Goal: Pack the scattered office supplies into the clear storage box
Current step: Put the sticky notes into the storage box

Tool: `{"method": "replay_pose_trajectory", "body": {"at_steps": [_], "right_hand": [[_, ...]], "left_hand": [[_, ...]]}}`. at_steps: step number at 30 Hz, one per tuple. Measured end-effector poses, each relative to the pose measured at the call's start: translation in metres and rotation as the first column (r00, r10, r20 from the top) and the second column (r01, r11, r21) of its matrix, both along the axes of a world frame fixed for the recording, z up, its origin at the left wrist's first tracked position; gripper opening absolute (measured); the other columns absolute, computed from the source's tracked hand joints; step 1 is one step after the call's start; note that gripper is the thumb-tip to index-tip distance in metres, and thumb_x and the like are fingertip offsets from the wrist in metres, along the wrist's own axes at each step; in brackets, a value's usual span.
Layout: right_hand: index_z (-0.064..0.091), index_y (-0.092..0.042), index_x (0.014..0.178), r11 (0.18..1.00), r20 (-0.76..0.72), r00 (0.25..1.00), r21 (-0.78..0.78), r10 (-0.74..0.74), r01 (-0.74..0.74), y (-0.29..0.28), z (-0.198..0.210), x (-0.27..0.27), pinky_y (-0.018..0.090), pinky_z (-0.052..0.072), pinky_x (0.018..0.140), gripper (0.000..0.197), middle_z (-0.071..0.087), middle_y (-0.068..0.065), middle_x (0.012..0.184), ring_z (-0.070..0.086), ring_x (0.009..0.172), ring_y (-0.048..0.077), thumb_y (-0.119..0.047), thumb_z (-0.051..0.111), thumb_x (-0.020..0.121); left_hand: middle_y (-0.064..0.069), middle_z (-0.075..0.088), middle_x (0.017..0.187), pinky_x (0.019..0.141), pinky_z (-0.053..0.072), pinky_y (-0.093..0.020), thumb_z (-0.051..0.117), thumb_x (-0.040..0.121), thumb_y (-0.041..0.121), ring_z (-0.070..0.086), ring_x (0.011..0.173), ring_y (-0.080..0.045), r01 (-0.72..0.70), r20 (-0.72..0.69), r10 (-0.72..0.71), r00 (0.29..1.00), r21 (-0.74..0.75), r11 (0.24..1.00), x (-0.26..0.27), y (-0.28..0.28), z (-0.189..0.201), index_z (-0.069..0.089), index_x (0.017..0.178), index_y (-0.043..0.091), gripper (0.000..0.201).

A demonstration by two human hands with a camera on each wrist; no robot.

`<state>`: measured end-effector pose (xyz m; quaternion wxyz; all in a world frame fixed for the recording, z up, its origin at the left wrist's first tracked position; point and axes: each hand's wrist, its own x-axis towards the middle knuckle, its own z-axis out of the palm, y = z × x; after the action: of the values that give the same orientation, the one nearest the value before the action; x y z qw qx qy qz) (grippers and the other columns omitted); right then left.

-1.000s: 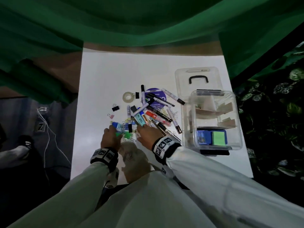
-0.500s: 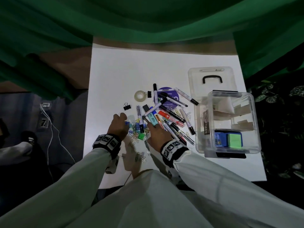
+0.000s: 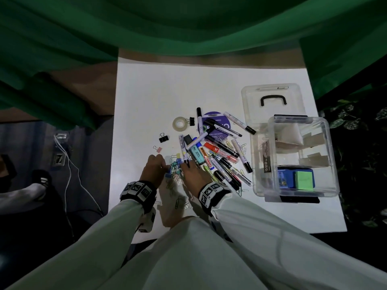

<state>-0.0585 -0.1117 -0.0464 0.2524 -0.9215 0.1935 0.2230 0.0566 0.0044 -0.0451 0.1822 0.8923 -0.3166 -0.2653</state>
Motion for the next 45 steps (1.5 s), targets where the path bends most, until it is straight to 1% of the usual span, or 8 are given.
{"method": "replay_pose_trajectory", "body": {"at_steps": [4, 13, 21, 25, 33, 37, 42, 45], "right_hand": [[0.047, -0.008, 0.113, 0.993, 0.075, 0.996, 0.109, -0.047, 0.039, -0.018, 0.009, -0.011, 0.036, 0.048, 0.068, 0.032, 0.046, 0.014, 0.121, 0.063, 0.083, 0.034, -0.022, 0.063, 0.091], [0.049, -0.012, 0.098, 0.885, -0.008, 0.96, 0.385, -0.28, 0.262, -0.066, 0.028, -0.046, 0.032, 0.043, 0.061, 0.01, 0.063, 0.006, 0.08, 0.057, 0.067, 0.024, -0.022, 0.048, 0.095], [0.053, -0.011, 0.085, 0.848, -0.014, 0.921, 0.386, -0.389, 0.363, -0.099, 0.058, -0.074, 0.033, 0.045, 0.074, 0.032, 0.064, 0.01, 0.093, 0.059, 0.084, 0.026, -0.041, 0.049, 0.098], [0.057, -0.012, 0.092, 0.803, 0.037, 0.892, 0.455, -0.45, 0.386, -0.12, 0.099, -0.095, 0.026, 0.038, 0.061, 0.026, 0.062, -0.002, 0.084, 0.055, 0.068, 0.01, -0.038, 0.054, 0.096], [0.056, -0.017, 0.085, 0.803, 0.094, 0.814, 0.259, -0.574, 0.536, -0.209, 0.133, -0.198, 0.026, 0.041, 0.059, 0.009, 0.066, 0.006, 0.082, 0.053, 0.064, 0.014, -0.024, 0.061, 0.09], [0.058, -0.023, 0.092, 0.854, -0.01, 0.867, 0.162, -0.499, 0.494, -0.232, 0.128, -0.23, 0.03, 0.048, 0.072, 0.013, 0.064, 0.006, 0.091, 0.06, 0.086, 0.024, -0.011, 0.059, 0.088], [0.061, -0.026, 0.111, 0.868, -0.002, 0.886, 0.201, -0.463, 0.454, -0.238, 0.129, -0.24, 0.019, 0.04, 0.055, 0.027, 0.06, -0.005, 0.085, 0.053, 0.063, 0.004, -0.009, 0.05, 0.093], [0.06, -0.021, 0.098, 0.858, 0.034, 0.861, 0.107, -0.508, 0.502, -0.244, 0.128, -0.246, 0.024, 0.042, 0.057, 0.019, 0.061, 0.006, 0.083, 0.057, 0.067, 0.018, -0.005, 0.051, 0.091]], "left_hand": [[-0.019, 0.055, 0.093, 0.064, 0.039, -0.031, 0.076, 0.073, 0.004, 0.051, 0.074, -0.03, -0.097, -0.031, 0.097, 0.995, -0.008, 0.995, 0.002, 0.006, -0.007, 0.059, 0.094, 0.0, 0.027], [0.001, 0.052, 0.071, 0.056, 0.034, -0.027, 0.066, 0.086, 0.018, 0.049, 0.065, -0.02, -0.238, -0.198, 0.222, 0.955, -0.061, 0.969, 0.002, 0.004, 0.008, 0.049, 0.086, 0.011, 0.018], [-0.009, 0.07, 0.095, 0.074, 0.043, -0.03, 0.053, 0.093, 0.015, 0.064, 0.096, -0.029, -0.281, -0.267, 0.245, 0.932, -0.106, 0.954, -0.007, -0.011, 0.031, 0.05, 0.093, 0.025, 0.01], [-0.002, 0.066, 0.087, 0.065, 0.048, -0.03, 0.053, 0.096, 0.02, 0.062, 0.07, -0.021, -0.159, -0.315, 0.07, 0.946, -0.269, 0.95, -0.047, -0.071, 0.076, 0.055, 0.098, 0.027, 0.008], [-0.01, 0.056, 0.103, 0.077, 0.036, -0.022, 0.059, 0.09, 0.013, 0.056, 0.094, -0.022, 0.291, -0.24, -0.387, 0.891, -0.353, 0.889, -0.163, -0.196, 0.112, 0.064, 0.104, 0.017, 0.015], [-0.013, 0.062, 0.107, 0.08, 0.041, -0.03, 0.059, 0.089, 0.011, 0.058, 0.1, -0.03, 0.354, -0.203, -0.414, 0.887, -0.276, 0.894, -0.203, -0.226, 0.113, 0.059, 0.11, 0.012, 0.021], [-0.012, 0.066, 0.101, 0.075, 0.046, -0.034, 0.062, 0.084, 0.011, 0.06, 0.096, -0.032, 0.383, -0.145, -0.405, 0.903, -0.156, 0.91, -0.222, -0.243, 0.106, 0.056, 0.102, 0.014, 0.019], [-0.013, 0.064, 0.1, 0.075, 0.047, -0.036, 0.059, 0.084, 0.008, 0.059, 0.094, -0.034, 0.43, -0.1, -0.44, 0.892, -0.107, 0.896, -0.227, -0.247, 0.104, 0.056, 0.1, 0.014, 0.017]]}}
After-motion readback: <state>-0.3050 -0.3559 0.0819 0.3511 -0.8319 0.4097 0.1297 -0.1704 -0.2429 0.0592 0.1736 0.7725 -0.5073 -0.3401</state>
